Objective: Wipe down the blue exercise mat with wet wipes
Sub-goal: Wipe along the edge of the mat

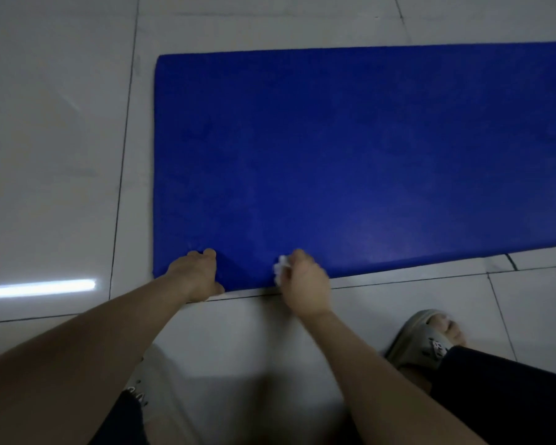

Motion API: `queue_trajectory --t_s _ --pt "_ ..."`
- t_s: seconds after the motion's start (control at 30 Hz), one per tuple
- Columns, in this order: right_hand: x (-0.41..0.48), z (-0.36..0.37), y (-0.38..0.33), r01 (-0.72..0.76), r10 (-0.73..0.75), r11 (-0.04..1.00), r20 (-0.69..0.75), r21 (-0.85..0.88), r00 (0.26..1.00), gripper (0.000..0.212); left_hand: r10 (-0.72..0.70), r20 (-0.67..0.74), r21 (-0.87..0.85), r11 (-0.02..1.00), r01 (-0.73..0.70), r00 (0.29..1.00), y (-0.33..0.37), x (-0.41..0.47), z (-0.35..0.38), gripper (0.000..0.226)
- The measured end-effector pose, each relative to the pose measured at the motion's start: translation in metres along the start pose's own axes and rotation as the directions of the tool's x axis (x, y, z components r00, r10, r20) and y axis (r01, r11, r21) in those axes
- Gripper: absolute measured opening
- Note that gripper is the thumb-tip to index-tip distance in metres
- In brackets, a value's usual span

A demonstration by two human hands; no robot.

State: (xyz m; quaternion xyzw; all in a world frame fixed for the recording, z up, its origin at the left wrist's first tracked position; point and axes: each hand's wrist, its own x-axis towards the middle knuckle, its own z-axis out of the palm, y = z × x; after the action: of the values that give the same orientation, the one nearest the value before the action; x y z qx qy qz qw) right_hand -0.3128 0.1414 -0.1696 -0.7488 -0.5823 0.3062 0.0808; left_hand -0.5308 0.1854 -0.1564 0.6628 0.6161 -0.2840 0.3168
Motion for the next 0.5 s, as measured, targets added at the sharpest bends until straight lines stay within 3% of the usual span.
queue_trajectory --t_s 0.13,0.23,0.37,0.5 --pt "0.011 -0.044 0.059 -0.172 0.165 0.984 -0.130 -0.044 0.978 0.025 0.017 -0.016 0.006 1.000 -0.017 1.000 0.001 -0.001 0.000 0.063" --pt "0.012 -0.039 0.054 -0.211 0.202 0.977 -0.168 -0.040 0.965 0.023 0.017 -0.019 0.007 1.000 -0.017 1.000 -0.001 -0.002 0.000 0.058" --pt "0.002 0.011 -0.002 -0.036 0.036 0.999 -0.006 -0.020 0.999 0.022 0.009 -0.015 0.005 1.000 -0.008 1.000 -0.001 -0.001 0.001 0.058" --pt "-0.015 0.052 -0.062 0.185 -0.183 0.983 0.185 0.006 0.966 0.015 -0.031 -0.038 -0.003 1.000 0.031 0.999 0.002 0.000 0.002 0.068"
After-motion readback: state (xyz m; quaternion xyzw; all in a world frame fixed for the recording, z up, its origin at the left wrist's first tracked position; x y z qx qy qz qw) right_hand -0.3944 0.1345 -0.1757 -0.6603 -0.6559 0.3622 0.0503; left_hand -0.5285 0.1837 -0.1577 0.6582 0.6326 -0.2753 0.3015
